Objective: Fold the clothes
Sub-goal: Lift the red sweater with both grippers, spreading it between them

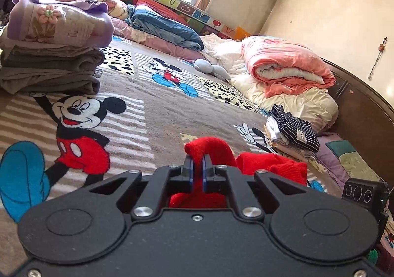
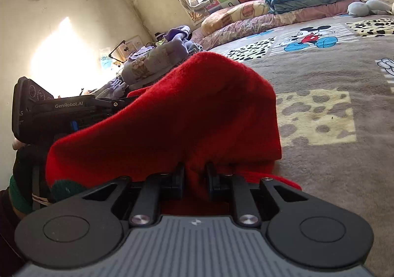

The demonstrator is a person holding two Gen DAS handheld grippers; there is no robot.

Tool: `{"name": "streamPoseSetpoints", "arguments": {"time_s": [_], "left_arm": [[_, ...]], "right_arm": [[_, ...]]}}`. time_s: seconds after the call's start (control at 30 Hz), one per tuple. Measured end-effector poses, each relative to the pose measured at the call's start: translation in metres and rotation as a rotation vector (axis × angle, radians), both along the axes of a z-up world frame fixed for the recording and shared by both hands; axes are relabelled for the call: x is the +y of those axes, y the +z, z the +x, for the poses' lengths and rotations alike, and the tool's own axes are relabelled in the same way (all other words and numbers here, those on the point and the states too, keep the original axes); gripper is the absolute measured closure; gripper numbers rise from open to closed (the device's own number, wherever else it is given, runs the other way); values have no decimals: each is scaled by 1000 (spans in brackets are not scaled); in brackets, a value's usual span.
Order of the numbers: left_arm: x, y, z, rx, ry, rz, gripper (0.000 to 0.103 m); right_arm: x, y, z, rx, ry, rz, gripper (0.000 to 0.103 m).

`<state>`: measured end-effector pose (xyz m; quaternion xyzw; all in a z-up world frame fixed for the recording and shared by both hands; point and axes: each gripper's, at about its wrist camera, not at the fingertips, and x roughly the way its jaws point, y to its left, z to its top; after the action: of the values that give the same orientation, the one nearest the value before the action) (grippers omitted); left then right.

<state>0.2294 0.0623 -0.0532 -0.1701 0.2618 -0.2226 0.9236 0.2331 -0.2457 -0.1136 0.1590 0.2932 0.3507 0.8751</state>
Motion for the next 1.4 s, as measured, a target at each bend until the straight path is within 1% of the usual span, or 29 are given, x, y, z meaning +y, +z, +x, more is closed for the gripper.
{"name": "streamPoseSetpoints", "arguments": {"time_s": [0.17, 0.23, 0.37, 0.4, 0.43, 0.47, 0.53, 0.6, 0.67, 0.73, 0.77, 0.8, 0.83, 0.87, 0.93, 1.0, 1.07, 1.2, 1.27, 1.4], "left_arm": [[2, 3, -38, 2, 21, 2, 100], [8, 2, -56, 1, 53, -22, 100], [23, -3, -81, 31, 144, -57, 100], [29, -5, -85, 43, 171, -70, 100], [35, -6, -89, 56, 188, -83, 100], [40, -9, -91, 65, 200, -91, 100], [47, -14, -95, 88, 235, -75, 98], [53, -19, -100, 107, 270, -49, 77], [57, -18, -107, 92, 284, -14, 74], [60, -17, -117, 76, 260, -12, 72], [61, -18, -121, 67, 236, -19, 62], [62, -19, -126, 58, 211, -26, 50], [63, -20, -130, 49, 186, -33, 48], [61, -21, -132, 36, 156, -26, 47], [55, -24, -135, 19, 103, 15, 47], [49, -28, -137, -4, 57, 57, 47], [43, -34, -138, -16, 12, 101, 47], [36, -45, -138, -39, -70, 190, 47], [38, -49, -136, -37, -97, 199, 47], [45, -53, -131, -50, -142, 171, 47]], "right_arm": [[7, 5, -36, -12, 0, -10, 83], [7, 5, -50, -11, -12, -29, 81], [7, 3, -77, -9, -38, -69, 80], [7, 3, -83, -5, -48, -73, 78], [5, 2, -89, -4, -60, -76, 73], [3, 3, -96, -12, -72, -89, 72], [1, 5, -110, -33, -96, -122, 71], [-2, 7, -124, -54, -119, -155, 68], [-1, 10, -136, -87, -129, -186, 65], [-1, 12, -149, -121, -137, -217, 64], [0, 13, -155, -139, -142, -233, 63], [0, 14, -160, -157, -141, -245, 63], [0, 16, -165, -179, -141, -256, 63], [2, 20, -167, -210, -134, -276, 63], [7, 29, -172, -274, -118, -321, 60], [11, 38, -176, -339, -101, -366, 50], [18, 53, -177, -402, -58, -433, 46], [31, 80, -166, -500, 32, -567, 46], [38, 93, -157, -543, 87, -645, 46], [60, 110, -140, -594, 236, -787, 46]]}}
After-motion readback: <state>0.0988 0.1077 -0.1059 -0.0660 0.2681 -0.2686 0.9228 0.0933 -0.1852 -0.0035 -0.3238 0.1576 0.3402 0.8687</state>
